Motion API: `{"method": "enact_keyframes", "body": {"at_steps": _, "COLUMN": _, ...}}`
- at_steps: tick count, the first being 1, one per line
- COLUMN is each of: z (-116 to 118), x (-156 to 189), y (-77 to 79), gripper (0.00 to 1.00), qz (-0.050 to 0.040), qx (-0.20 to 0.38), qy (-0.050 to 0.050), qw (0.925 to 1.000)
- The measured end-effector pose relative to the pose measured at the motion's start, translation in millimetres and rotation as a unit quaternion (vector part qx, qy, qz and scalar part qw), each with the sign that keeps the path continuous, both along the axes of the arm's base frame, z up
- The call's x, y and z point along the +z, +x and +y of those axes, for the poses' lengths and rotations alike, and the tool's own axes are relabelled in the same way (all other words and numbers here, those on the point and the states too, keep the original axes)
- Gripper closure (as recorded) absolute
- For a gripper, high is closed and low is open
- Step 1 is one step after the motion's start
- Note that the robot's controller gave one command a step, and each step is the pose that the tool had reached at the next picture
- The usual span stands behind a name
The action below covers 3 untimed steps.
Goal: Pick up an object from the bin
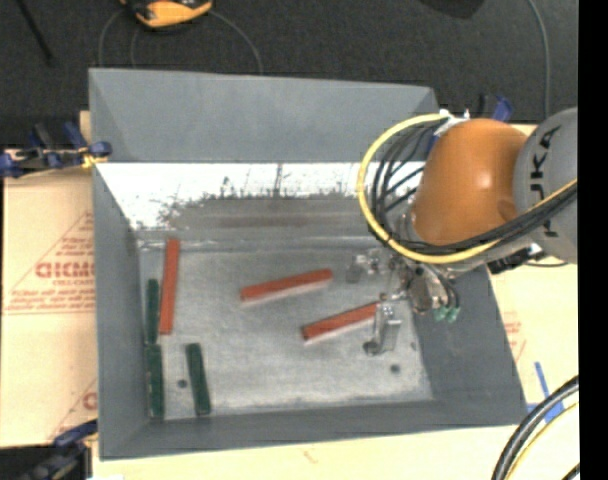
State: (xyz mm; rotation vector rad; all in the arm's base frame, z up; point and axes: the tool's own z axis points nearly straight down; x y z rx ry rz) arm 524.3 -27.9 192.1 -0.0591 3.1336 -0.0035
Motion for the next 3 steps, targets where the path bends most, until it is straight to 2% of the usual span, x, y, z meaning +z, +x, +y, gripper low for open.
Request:
{"method": "enact_keyframes", "body": {"at_steps": 1, "z": 33.9, "x": -14.9, "y": 9.3, "gripper": 0.00, "qz": 0.0048, "qx": 0.036, "qy": 0.002, "qw": 0.9993}}
{"method": "enact_keyframes", "body": {"at_steps": 2, "z": 33.3, "x": -41.6, "y": 44.5, "gripper": 0.00, "qz": -0.0047, "qx": 0.058, "qy": 0.000, "qw": 0.9983}}
{"method": "enact_keyframes", "body": {"at_steps": 3, "z": 37.0, "x": -105.7, "y": 18.0, "gripper": 0.00, "qz": -0.0002, "qx": 0.069, "qy": 0.001, "qw": 0.9976}}
